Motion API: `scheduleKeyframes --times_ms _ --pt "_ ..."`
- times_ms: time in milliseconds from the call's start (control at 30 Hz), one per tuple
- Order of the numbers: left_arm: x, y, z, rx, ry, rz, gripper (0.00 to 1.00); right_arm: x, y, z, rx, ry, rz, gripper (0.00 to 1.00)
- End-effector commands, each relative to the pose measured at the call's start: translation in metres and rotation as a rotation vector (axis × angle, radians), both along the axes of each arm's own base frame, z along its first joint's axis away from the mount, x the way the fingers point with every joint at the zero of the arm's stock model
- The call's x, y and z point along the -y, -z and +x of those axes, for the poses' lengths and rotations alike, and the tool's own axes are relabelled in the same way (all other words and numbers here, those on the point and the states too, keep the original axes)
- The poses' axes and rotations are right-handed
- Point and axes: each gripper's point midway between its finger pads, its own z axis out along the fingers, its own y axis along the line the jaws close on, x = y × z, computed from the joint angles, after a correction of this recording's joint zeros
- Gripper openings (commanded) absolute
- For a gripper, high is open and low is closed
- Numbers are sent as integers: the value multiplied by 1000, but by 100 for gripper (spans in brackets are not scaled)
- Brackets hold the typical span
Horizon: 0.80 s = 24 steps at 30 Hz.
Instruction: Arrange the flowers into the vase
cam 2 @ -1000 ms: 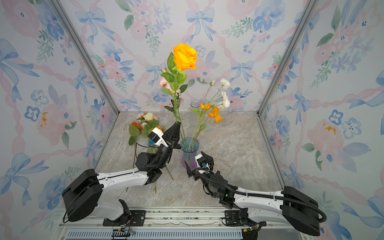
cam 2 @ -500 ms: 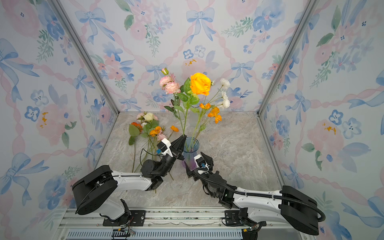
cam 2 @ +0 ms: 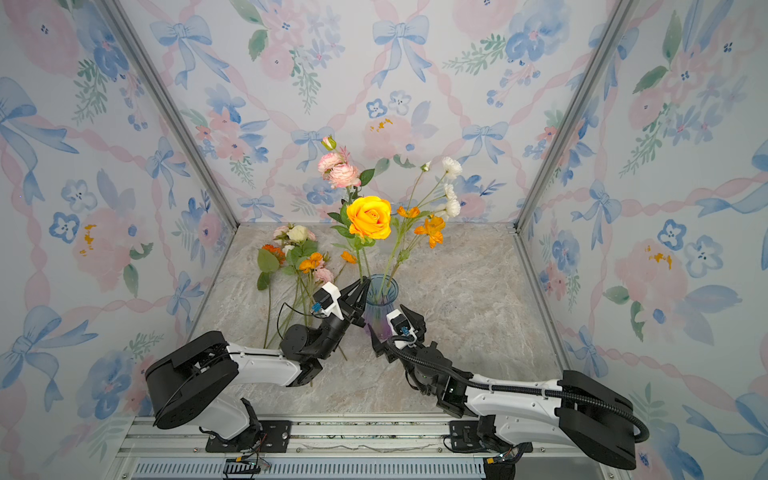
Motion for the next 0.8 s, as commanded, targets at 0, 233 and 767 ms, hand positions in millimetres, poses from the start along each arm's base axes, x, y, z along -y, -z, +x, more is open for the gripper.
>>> scheduleKeyframes --times_ms 0,233,767 --pt "-20 -29 -14 85 -3 -160 22 -1 3 3 -18 2 0 97" --pt "-21 -22 -7 50 -30 -144 35 -3 3 4 -22 -7 -2 97" --pt "-27 -48 -21 79 10 -151 41 -10 9 5 -41 -26 -17 97"
